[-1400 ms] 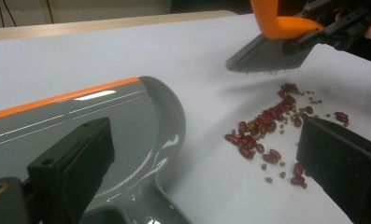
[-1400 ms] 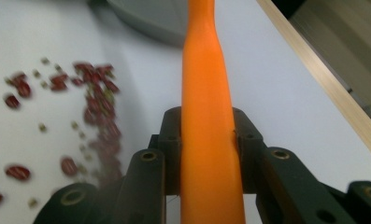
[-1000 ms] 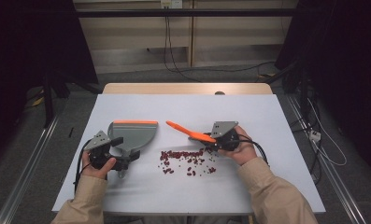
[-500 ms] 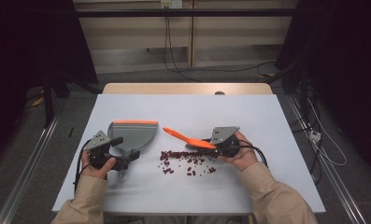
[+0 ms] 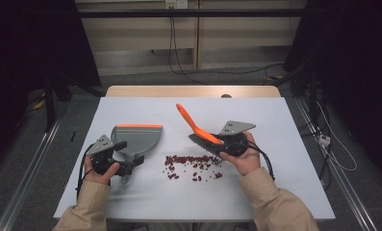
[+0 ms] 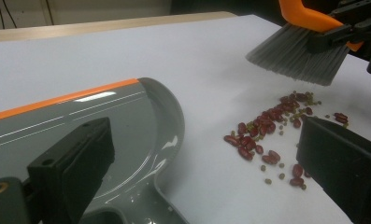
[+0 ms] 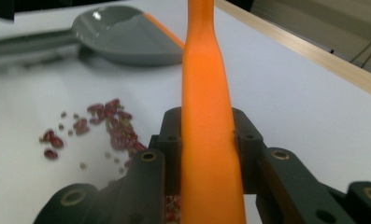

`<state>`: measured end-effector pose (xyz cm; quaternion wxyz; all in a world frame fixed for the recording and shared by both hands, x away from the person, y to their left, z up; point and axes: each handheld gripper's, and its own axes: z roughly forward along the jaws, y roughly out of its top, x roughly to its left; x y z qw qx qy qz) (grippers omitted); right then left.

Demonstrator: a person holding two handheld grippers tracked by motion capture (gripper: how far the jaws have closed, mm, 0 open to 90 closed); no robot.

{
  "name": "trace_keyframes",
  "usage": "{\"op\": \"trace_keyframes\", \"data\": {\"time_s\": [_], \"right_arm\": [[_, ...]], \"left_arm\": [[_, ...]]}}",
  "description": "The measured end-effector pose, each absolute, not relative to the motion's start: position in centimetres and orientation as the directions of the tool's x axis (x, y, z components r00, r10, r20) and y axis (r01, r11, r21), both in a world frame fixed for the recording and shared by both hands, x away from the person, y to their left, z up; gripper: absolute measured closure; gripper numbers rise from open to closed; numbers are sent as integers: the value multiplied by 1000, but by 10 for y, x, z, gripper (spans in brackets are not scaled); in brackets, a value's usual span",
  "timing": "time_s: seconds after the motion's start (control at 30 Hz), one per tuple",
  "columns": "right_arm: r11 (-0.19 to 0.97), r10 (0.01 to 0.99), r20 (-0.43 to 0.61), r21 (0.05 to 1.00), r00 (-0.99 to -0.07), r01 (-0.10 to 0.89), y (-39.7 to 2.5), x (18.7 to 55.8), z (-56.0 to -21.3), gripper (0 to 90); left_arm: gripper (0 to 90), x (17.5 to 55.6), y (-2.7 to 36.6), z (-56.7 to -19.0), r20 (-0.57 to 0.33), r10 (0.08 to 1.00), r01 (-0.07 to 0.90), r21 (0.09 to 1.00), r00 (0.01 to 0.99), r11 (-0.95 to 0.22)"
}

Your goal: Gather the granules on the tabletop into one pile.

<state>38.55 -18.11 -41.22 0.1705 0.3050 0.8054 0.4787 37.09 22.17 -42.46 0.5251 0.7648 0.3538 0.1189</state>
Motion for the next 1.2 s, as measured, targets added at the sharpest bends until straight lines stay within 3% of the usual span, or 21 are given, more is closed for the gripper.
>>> {"op": "trace_keyframes", "data": {"time_s": [0.27,0.83,1.2], "right_arm": [[136,740,222,875,-634,465,-163,377,-411,714],[10,714,394,821,-579,571,-124,365,-414,714],[9,696,424,802,-580,597,-108,362,-418,714]], "left_arm": [[39,371,221,-425,-191,664,413,890,723,-194],[39,370,221,-425,-192,660,411,891,726,-193],[39,370,221,-425,-191,660,410,891,727,-194]]}}
